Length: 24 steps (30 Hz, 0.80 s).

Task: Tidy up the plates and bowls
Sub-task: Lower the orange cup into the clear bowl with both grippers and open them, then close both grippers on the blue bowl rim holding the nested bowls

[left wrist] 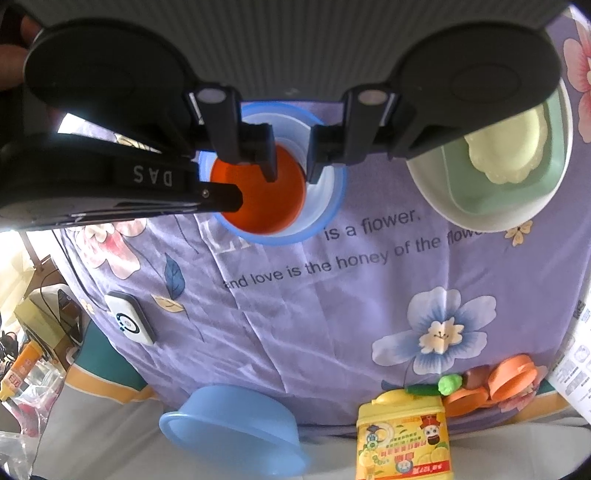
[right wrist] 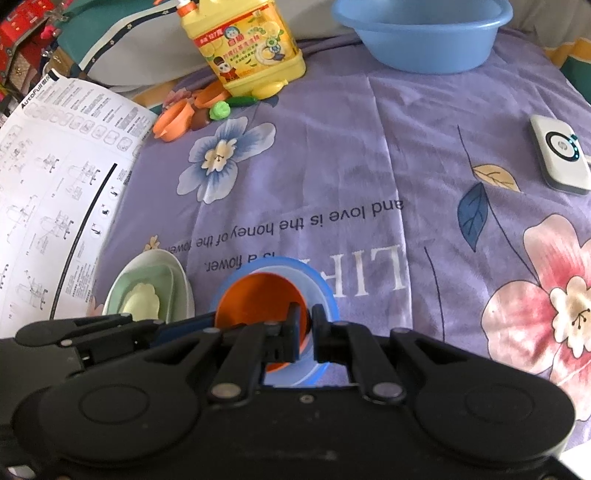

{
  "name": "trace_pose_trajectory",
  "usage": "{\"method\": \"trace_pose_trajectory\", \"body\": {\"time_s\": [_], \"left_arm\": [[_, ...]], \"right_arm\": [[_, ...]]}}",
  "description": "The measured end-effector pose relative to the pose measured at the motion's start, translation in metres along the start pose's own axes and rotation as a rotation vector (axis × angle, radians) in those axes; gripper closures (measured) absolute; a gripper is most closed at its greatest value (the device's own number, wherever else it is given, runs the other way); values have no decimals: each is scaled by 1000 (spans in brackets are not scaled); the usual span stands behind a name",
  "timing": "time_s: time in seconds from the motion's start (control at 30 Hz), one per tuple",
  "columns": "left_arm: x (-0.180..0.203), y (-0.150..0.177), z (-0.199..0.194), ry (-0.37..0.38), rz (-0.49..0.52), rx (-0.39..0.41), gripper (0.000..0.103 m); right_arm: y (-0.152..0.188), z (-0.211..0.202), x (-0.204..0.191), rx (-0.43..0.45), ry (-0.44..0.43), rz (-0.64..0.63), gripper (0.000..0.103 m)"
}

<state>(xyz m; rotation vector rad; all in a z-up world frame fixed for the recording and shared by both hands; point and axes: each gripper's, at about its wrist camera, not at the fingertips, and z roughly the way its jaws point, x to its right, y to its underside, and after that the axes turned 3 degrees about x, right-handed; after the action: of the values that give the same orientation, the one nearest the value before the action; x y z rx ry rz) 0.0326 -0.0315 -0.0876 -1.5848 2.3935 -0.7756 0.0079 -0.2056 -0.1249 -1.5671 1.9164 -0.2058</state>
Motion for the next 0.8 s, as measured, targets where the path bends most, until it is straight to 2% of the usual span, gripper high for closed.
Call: {"method": "trace_pose_trajectory", "body": {"time_s": [0.13, 0.2, 0.23, 0.3, 0.33, 0.37, 0.4, 0.43, 0.47, 0.53, 0.6, 0.7, 0.8], "left_arm": [[-1, 0, 1, 3, 0, -1, 83], [0, 1, 1, -8, 5, 6, 75], [0, 1, 0, -13, 4, 14, 68], [-1, 0, -4, -25, -1, 30, 62], [-3, 0, -6, -32, -9, 37, 55], [-5, -1, -9, -37, -17, 43, 41], [-7, -1, -12, -39, -25, 54, 35], [-9, -1, -18, -42, -34, 72, 27], [-10, -1, -22, -47, -40, 87, 19], [-13, -1, -31, -62, -47, 113, 7], [-17, -1, -40, -66, -58, 143, 2], [-23, 0, -48, -65, -78, 153, 0], [-27, 3, -53, -69, -92, 159, 0]], "right_arm": [[0, 4, 2, -9, -8, 10, 92], [-1, 5, 3, -10, -11, 15, 91], [-1, 6, 3, -10, -14, 18, 86], [-2, 5, 5, -4, -20, 26, 84], [-3, 3, 5, -1, -25, 31, 82], [-4, 1, 6, 5, -32, 37, 79], [-4, -2, 6, 13, -38, 41, 72], [-5, -6, 6, 21, -46, 44, 58], [-5, -11, 6, 33, -54, 44, 50], [-6, -20, 3, 71, -34, 27, 27], [-7, -29, 3, 100, -24, 20, 16], [-7, -36, 5, 121, -18, 25, 13], [-4, -41, 7, 132, -6, 27, 6]]}}
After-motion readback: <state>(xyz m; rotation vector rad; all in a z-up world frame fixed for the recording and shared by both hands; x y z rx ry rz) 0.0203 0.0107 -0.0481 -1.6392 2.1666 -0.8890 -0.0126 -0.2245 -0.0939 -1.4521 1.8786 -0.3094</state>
